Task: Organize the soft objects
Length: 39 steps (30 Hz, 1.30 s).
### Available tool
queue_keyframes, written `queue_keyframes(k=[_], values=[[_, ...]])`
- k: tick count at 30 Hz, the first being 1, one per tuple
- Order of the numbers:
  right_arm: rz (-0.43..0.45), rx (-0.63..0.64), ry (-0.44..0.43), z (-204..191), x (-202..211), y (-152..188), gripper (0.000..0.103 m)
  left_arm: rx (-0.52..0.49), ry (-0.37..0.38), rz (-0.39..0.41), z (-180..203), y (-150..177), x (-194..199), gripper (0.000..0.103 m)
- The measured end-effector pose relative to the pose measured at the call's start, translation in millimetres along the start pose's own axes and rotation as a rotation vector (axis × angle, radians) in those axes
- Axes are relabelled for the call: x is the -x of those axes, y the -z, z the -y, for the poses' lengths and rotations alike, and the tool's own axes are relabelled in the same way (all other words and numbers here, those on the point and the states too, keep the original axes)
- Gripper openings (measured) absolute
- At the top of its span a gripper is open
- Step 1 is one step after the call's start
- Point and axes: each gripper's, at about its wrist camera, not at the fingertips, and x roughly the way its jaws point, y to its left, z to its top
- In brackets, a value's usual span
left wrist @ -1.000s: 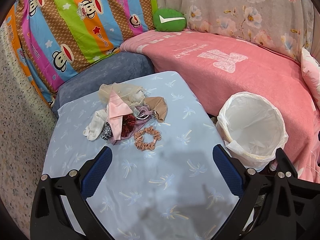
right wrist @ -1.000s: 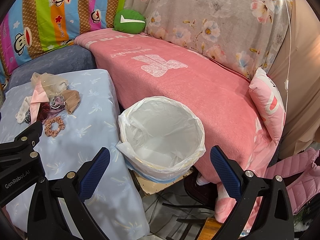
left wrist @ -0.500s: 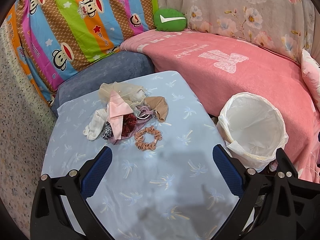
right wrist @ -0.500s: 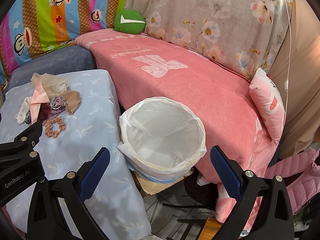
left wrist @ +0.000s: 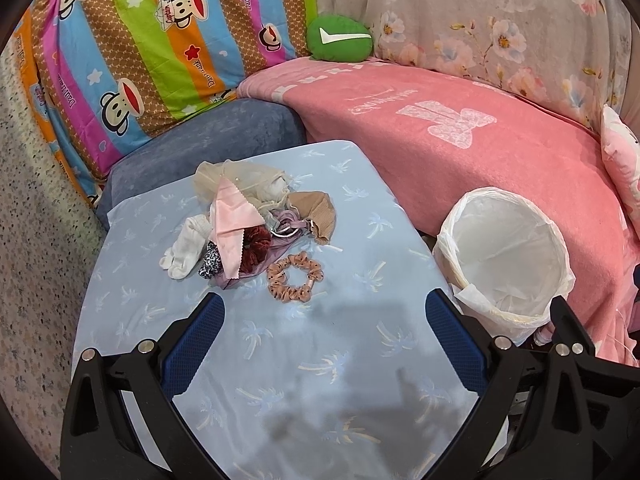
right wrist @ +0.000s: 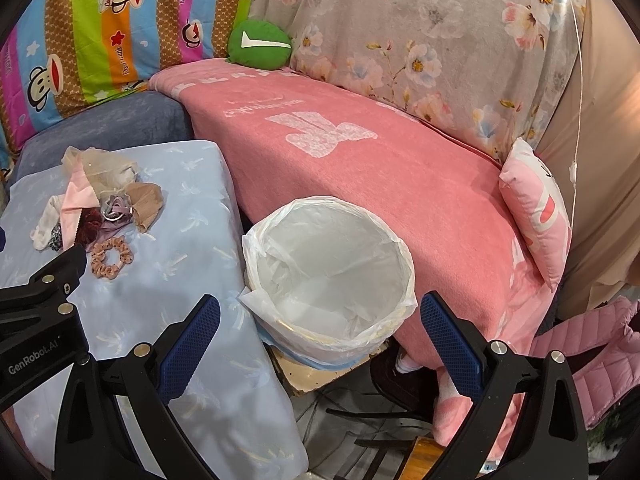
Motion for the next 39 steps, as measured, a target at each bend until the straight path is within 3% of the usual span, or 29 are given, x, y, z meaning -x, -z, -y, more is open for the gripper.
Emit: queue_keyframes(k=[17, 39], values=[[0.019, -0.035, -0.042, -44.4, -20.3, -15.5, 0.097, 0.048, -0.021, -0.010, -58.6, -4.3, -38.6, 0.096], [-0.025, 0.017, -0.197, -156.0, -87.7, -32.2, 0.097, 0.151, -0.027, -0.013, -145.8, -18.7, -107.9, 0.096]])
